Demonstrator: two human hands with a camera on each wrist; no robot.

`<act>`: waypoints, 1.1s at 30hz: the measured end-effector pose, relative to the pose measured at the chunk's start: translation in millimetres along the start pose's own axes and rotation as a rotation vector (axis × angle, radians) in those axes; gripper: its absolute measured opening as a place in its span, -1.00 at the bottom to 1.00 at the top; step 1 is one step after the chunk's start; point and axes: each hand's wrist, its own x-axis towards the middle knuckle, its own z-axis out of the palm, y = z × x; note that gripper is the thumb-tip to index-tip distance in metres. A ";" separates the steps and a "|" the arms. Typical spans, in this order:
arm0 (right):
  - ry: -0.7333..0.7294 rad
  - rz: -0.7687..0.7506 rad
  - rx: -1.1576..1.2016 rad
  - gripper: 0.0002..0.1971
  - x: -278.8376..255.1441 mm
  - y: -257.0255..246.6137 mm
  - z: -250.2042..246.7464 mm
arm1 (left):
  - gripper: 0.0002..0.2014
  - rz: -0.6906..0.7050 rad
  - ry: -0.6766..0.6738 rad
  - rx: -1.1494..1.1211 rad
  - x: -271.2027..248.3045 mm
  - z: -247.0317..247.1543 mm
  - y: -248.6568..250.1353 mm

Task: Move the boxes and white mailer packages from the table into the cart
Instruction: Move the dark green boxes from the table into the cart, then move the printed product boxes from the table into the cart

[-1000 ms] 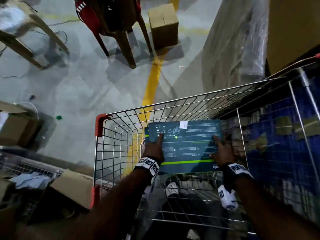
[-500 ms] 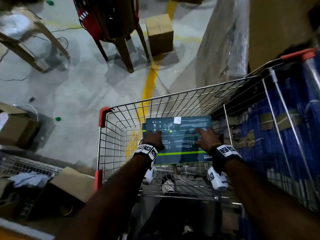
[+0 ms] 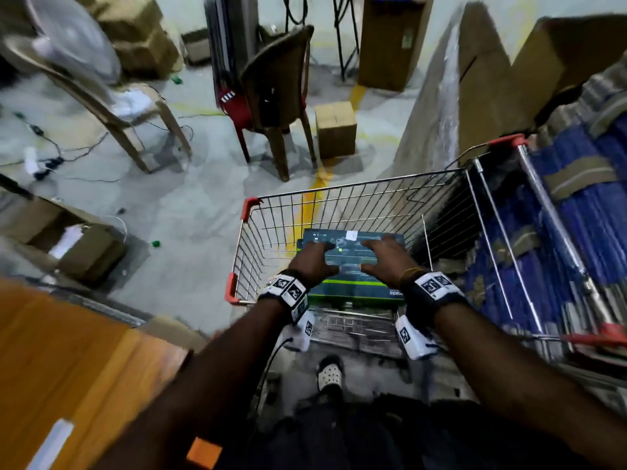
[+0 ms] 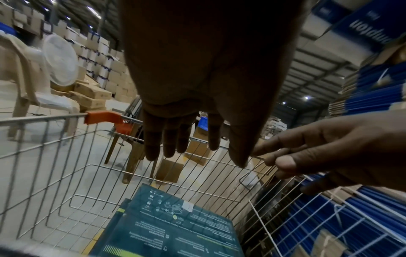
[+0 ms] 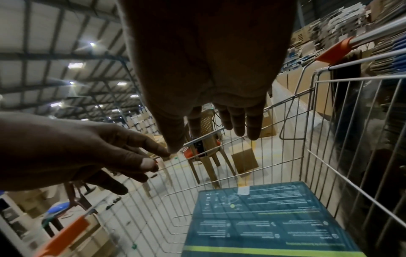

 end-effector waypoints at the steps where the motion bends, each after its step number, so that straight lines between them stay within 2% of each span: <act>1: 0.015 -0.022 0.011 -0.33 -16.3 -5.8 0.5 | -0.40 0.014 0.043 -0.016 -19.6 0.0 2.6; 5: 0.092 -0.081 0.051 -0.48 -72.4 -23.4 7.8 | -0.54 0.041 0.197 -0.071 -89.9 5.5 7.8; 8: 0.113 -0.142 0.087 -0.55 -104.9 -36.9 18.7 | -0.60 0.025 0.262 -0.117 -136.6 13.0 7.5; 13: 0.112 -0.221 0.158 -0.61 -149.0 -67.3 43.6 | -0.65 -0.020 0.358 -0.194 -200.8 26.3 -1.7; 19: 0.086 -0.352 0.208 -0.65 -181.0 -112.0 69.9 | -0.65 -0.050 0.508 -0.173 -284.6 31.8 -36.4; 25: -0.008 -0.546 0.181 -0.61 -221.9 -183.4 98.6 | -0.64 -0.197 0.643 -0.180 -371.7 25.3 -93.1; 29: -0.035 -0.678 0.164 -0.58 -244.3 -234.4 114.7 | -0.64 -0.285 0.722 -0.261 -423.7 11.5 -117.0; 33: -0.120 -0.807 0.202 -0.55 -276.8 -298.6 140.6 | -0.60 -0.355 0.857 -0.296 -488.7 2.0 -153.6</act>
